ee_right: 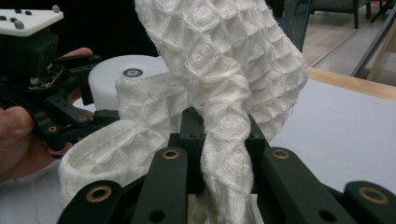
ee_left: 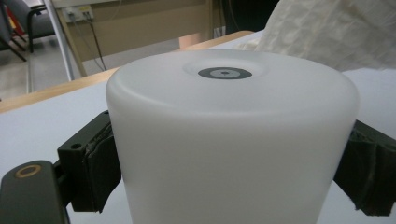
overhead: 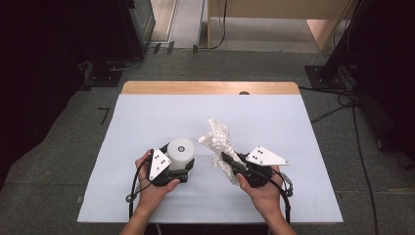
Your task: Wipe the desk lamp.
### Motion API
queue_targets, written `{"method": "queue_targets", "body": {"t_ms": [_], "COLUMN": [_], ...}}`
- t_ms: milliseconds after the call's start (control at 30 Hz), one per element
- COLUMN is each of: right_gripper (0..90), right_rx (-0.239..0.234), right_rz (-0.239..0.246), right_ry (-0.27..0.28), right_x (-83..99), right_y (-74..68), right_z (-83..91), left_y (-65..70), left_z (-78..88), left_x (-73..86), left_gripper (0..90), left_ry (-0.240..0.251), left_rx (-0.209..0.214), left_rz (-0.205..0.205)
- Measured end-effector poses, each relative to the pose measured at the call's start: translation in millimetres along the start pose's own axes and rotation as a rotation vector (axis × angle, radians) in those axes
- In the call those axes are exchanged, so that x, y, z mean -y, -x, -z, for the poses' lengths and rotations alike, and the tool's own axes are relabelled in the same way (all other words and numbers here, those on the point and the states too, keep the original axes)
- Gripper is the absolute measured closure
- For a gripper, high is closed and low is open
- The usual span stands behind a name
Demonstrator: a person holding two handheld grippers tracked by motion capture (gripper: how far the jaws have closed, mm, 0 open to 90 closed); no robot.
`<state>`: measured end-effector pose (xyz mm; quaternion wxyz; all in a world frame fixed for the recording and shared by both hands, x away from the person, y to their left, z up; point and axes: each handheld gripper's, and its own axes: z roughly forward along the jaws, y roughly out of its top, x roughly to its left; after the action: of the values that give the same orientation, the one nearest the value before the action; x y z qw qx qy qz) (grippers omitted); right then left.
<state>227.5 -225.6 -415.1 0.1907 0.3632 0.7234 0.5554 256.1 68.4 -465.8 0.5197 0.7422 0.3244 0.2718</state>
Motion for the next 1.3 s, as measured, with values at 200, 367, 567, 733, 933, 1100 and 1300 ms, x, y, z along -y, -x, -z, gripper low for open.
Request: {"method": "queue_targets", "body": {"t_ms": [200,367,567,733,933,1100,1300], "right_gripper": [77.5,77.5,77.6,77.5,77.6,77.6,77.6], "right_rx": [0.006,0.010,0.011,0.012,0.007,-0.002,-0.013], "right_rz": [0.001,-0.004,-0.002,-0.002,0.005,0.004,0.011], "right_ry": [0.003,0.004,0.006,0.003,-0.001,0.009,0.065], "right_x": [0.3,0.6,-0.5,0.5,1.6,-0.4,-10.2], "right_y": [1.6,4.0,4.3,4.9,3.2,0.3,-9.5], "right_z": [1.0,2.7,3.5,2.4,0.6,1.6,9.4], "left_y": [3.1,10.4,22.7,34.3,30.2,21.8,36.5], "left_z": [4.0,7.0,5.8,3.0,5.2,6.4,5.1], "left_x": [4.6,6.2,6.4,4.5,1.9,-5.4,-18.4], "left_gripper": [8.4,4.0,2.0,3.6,8.1,8.4,8.4], "left_ry": [0.005,-0.010,-0.045,-0.081,-0.083,-0.042,-0.021], "left_rx": [-0.016,-0.093,-0.224,-0.333,-0.281,-0.017,0.266], "left_rz": [-0.016,-0.001,0.060,0.125,0.132,0.132,0.128]}}
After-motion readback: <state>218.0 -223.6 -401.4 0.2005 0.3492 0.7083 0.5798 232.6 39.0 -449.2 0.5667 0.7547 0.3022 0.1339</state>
